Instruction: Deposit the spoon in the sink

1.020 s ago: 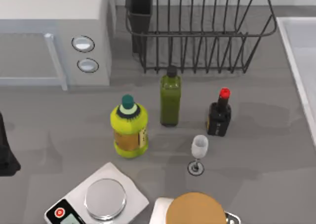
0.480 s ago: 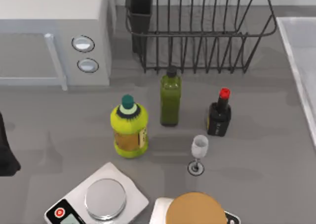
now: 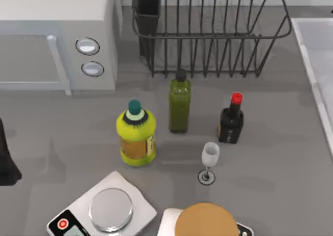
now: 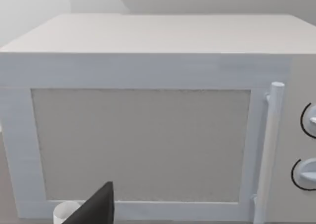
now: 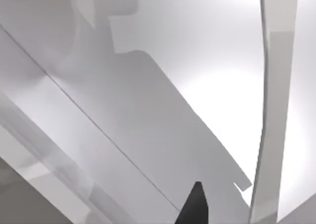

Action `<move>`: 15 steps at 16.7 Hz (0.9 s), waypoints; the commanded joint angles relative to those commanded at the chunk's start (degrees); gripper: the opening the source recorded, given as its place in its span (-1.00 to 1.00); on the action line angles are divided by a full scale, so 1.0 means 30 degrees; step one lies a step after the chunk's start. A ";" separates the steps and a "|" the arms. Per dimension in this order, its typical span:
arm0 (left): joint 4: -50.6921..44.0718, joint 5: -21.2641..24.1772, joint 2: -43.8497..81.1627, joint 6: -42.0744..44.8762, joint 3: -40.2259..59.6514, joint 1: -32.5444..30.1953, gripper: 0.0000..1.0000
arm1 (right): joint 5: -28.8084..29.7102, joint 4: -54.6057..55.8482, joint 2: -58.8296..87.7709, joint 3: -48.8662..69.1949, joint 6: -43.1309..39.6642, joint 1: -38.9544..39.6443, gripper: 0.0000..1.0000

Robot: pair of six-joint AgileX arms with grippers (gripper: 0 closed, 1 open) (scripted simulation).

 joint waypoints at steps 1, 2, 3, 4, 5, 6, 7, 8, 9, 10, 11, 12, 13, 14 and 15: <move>0.0000 0.0000 0.0000 0.0000 0.0000 0.0000 1.00 | 0.0006 0.0067 -0.0014 -0.0069 -0.0030 0.0002 -1.00; 0.0000 0.0000 0.0000 0.0000 0.0000 0.0000 1.00 | 0.0010 0.0332 -0.0039 -0.0331 -0.0076 -0.0015 -1.00; 0.0000 0.0000 0.0000 0.0000 0.0000 0.0000 1.00 | 0.0013 0.0752 -0.0042 -0.0779 -0.0107 -0.0040 -1.00; 0.0000 0.0000 0.0000 0.0000 0.0000 0.0000 1.00 | 0.0013 0.1274 -0.0030 -0.1346 -0.0137 -0.0064 -1.00; 0.0000 0.0000 0.0000 0.0000 0.0000 0.0000 1.00 | 0.0012 0.1960 -0.0033 -0.1952 -0.0164 -0.0092 -1.00; 0.0000 0.0000 0.0000 0.0000 0.0000 0.0000 1.00 | 0.0015 0.2590 -0.0040 -0.2538 -0.0192 -0.0118 -1.00; 0.0000 0.0000 0.0000 0.0000 0.0000 0.0000 1.00 | 0.0018 0.3049 -0.0043 -0.2985 -0.0225 -0.0139 -1.00; 0.0000 0.0000 0.0000 0.0000 0.0000 0.0000 1.00 | 0.0030 0.3308 -0.0006 -0.3246 -0.0259 -0.0163 -1.00; 0.0000 0.0000 0.0000 0.0000 0.0000 0.0000 1.00 | 0.0045 0.3378 0.0017 -0.3315 -0.0280 -0.0167 -1.00; 0.0000 0.0000 0.0000 0.0000 0.0000 0.0000 1.00 | 0.0045 0.3378 0.0017 -0.3315 -0.0280 -0.0167 -1.00; 0.0000 0.0000 0.0000 0.0000 0.0000 0.0000 1.00 | 0.0045 0.3378 0.0017 -0.3315 -0.0280 -0.0167 -1.00; 0.0000 0.0000 0.0000 0.0000 0.0000 0.0000 1.00 | 0.0045 0.3378 0.0017 -0.3315 -0.0280 -0.0167 -1.00; 0.0000 0.0000 0.0000 0.0000 0.0000 0.0000 1.00 | 0.0045 0.3378 0.0017 -0.3315 -0.0280 -0.0167 -0.85; 0.0000 0.0000 0.0000 0.0000 0.0000 0.0000 1.00 | 0.0045 0.3378 0.0017 -0.3315 -0.0280 -0.0167 -0.70; 0.0000 0.0000 0.0000 0.0000 0.0000 0.0000 1.00 | 0.0045 0.3378 0.0017 -0.3315 -0.0280 -0.0167 -0.55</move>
